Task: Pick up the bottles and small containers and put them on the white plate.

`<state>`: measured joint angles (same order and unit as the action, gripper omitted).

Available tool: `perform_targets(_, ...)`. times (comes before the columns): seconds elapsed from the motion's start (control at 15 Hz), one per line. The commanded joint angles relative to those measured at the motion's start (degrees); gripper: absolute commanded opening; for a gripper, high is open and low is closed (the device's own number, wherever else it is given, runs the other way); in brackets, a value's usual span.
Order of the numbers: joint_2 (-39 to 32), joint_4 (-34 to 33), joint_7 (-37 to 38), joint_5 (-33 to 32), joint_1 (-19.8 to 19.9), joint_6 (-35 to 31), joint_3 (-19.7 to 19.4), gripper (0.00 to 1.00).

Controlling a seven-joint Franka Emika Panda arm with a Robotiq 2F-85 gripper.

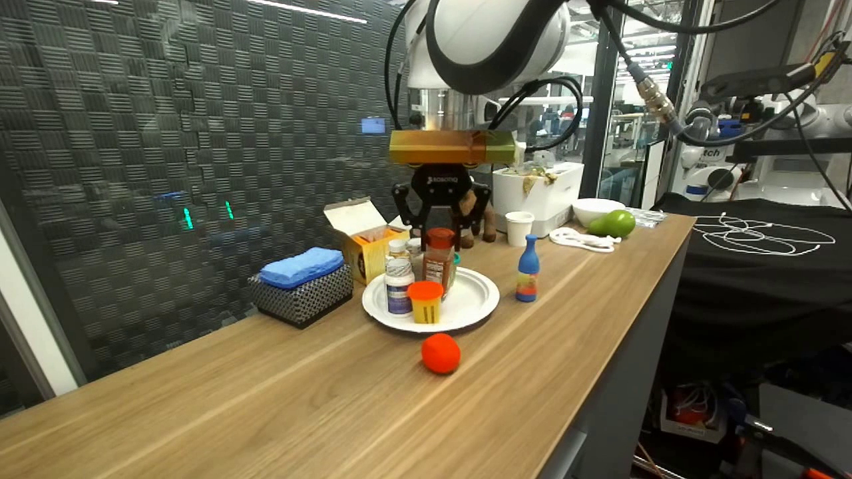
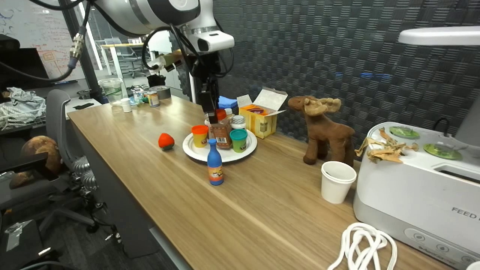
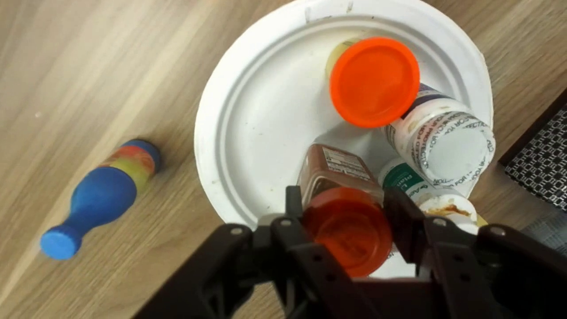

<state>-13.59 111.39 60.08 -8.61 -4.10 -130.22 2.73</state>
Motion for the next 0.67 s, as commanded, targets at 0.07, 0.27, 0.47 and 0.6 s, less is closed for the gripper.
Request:
perform_targets(0.07, -3.5, -6.1, -2.8, 2.1, -1.8, 4.4, -0.3, 0.25)
perform_targets(0.27, -4.9, -7.6, -4.5, 3.2, -2.4, 5.8, -0.2, 0.25)
perform_targets(0.47, -5.4, -8.8, -3.3, 1.8, -3.4, 8.1, -0.8, 0.76)
perform_targets(0.6, -5.0, -8.5, -1.4, 0.7, -4.0, 8.7, -1.4, 0.89)
